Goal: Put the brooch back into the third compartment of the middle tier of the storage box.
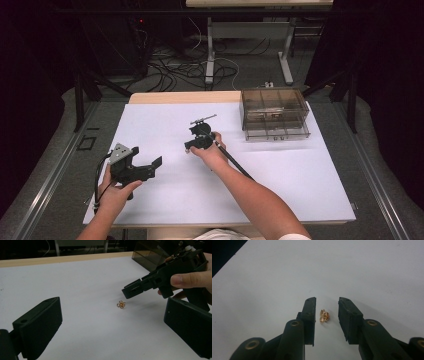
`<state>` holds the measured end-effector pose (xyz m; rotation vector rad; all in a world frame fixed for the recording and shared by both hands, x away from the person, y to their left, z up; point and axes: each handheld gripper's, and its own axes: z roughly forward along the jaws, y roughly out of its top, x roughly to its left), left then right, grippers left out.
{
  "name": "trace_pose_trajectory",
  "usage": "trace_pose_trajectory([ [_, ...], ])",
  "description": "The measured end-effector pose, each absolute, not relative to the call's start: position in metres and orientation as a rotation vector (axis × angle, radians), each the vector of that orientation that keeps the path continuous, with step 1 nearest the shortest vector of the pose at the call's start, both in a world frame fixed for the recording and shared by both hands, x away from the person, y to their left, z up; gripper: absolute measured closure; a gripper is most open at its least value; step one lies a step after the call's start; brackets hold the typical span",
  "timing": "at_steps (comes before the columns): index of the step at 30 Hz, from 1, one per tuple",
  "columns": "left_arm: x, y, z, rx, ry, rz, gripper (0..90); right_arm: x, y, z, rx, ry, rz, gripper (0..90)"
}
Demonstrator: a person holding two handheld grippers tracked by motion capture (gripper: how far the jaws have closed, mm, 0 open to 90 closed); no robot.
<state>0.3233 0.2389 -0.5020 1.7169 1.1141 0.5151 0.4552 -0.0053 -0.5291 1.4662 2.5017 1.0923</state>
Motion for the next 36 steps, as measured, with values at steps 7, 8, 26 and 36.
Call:
trace_pose_trajectory([
  [7,0.323,0.239,-0.503,1.72,1.115,0.516,2.1,0.459,0.003,-0.537,1.45,2.476,1.132,70.0],
  [8,0.323,0.239,-0.503,1.72,1.115,0.517,2.1,0.459,0.003,-0.537,1.45,2.476,1.132,70.0],
  [26,0.323,0.241,-0.502,1.708,1.116,0.519,2.1,0.465,0.009,-0.548,1.45,2.471,1.154,76.1],
  [36,0.323,0.241,-0.502,1.717,1.111,0.522,2.1,0.464,0.011,-0.549,1.44,2.483,1.142,80.4],
])
